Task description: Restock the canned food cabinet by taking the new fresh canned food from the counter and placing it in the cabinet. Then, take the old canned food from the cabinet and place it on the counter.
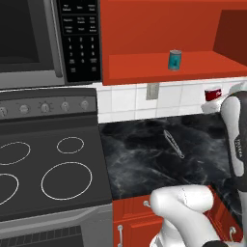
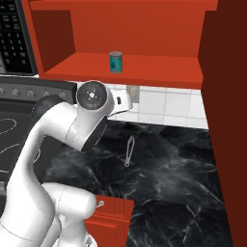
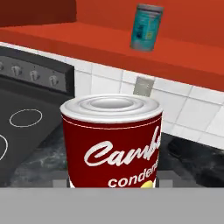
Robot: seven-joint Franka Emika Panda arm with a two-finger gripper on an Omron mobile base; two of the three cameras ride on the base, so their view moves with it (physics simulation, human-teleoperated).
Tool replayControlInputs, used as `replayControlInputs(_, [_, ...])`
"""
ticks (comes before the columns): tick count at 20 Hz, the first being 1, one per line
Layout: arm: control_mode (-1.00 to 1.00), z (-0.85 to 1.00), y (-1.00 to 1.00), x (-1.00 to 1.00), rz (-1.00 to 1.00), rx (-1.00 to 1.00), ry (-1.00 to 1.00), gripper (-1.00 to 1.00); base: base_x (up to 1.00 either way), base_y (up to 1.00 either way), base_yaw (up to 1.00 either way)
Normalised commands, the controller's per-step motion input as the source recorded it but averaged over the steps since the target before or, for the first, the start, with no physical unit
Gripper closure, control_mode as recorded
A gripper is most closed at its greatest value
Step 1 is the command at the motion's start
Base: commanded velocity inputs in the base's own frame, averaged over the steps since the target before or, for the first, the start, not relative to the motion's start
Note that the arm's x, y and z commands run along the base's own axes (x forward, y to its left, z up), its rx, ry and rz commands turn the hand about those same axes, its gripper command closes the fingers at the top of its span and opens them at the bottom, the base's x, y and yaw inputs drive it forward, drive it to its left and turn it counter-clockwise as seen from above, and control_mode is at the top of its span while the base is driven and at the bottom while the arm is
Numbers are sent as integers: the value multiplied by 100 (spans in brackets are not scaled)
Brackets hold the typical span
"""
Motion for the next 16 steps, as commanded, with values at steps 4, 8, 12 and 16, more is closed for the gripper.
replayControlInputs(4, [-100, -100, 39, 48, 33, 0, 29, 100, 0, 0, 0])
replayControlInputs(8, [-100, -100, 53, 100, 27, 0, 56, 100, 0, 0, 0])
replayControlInputs(12, [-100, -95, 48, 87, 25, 0, 47, 100, 0, 0, 0])
replayControlInputs(16, [-100, -77, 15, 37, 19, 13, 4, 100, 0, 0, 0])
